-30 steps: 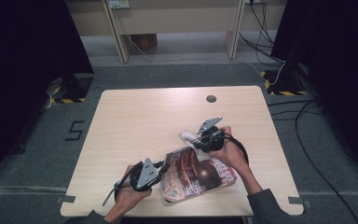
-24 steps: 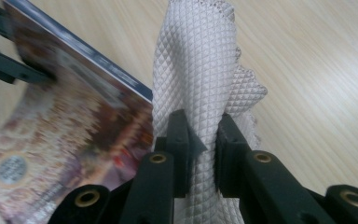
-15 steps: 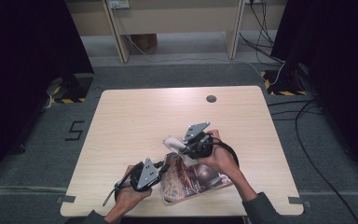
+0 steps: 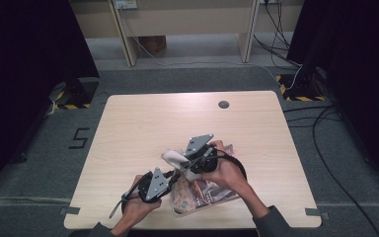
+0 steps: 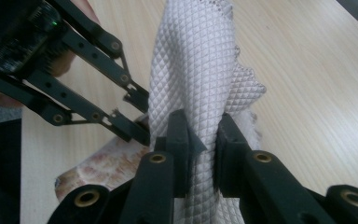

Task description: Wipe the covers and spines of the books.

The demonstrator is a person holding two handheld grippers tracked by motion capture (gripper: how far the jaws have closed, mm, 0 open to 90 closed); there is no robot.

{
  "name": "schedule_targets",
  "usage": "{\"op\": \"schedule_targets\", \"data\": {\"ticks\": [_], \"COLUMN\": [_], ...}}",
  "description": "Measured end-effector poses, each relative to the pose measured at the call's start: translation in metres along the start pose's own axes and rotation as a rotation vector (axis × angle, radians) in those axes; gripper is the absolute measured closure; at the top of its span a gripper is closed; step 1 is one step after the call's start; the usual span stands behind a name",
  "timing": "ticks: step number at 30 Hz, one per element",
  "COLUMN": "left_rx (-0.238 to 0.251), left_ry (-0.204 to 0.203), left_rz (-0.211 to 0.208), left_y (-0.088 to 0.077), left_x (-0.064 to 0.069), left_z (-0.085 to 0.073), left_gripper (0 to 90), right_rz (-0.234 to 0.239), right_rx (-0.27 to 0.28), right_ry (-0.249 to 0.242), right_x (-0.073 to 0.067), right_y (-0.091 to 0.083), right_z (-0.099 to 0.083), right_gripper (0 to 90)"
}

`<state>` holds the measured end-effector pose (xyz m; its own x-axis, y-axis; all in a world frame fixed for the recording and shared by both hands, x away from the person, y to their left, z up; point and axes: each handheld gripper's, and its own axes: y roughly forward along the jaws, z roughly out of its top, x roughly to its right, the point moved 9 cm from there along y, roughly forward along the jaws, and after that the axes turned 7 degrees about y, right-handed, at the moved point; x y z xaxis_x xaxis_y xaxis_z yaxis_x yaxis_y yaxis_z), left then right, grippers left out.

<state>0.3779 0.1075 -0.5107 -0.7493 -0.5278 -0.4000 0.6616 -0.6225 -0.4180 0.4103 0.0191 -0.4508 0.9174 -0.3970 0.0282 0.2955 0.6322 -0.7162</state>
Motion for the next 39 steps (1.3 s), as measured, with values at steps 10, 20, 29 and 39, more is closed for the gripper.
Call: {"op": "schedule_targets", "data": {"ticks": [10, 20, 29, 39], "left_rx": [-0.004, -0.007, 0.004, 0.01], "left_ry": [0.011, 0.02, 0.036, 0.048], "left_rz": [0.004, 0.002, 0.007, 0.005], "left_y": [0.0, -0.001, -0.002, -0.004], "left_x": [0.001, 0.002, 0.004, 0.007], "left_z": [0.0, 0.001, 0.004, 0.007], "left_gripper": [78.3, 78.1, 78.2, 78.1], "right_rz": [-0.038, -0.094, -0.163, -0.185], "right_rx": [-0.061, -0.117, -0.165, -0.191], "right_ry": [0.066, 0.179, 0.29, 0.391], "right_x": [0.03, 0.072, 0.114, 0.148], "right_y": [0.001, 0.003, 0.001, 0.005], "right_z": [-0.022, -0.055, -0.091, -0.12], "right_gripper": [79.2, 79.1, 79.1, 79.0]}}
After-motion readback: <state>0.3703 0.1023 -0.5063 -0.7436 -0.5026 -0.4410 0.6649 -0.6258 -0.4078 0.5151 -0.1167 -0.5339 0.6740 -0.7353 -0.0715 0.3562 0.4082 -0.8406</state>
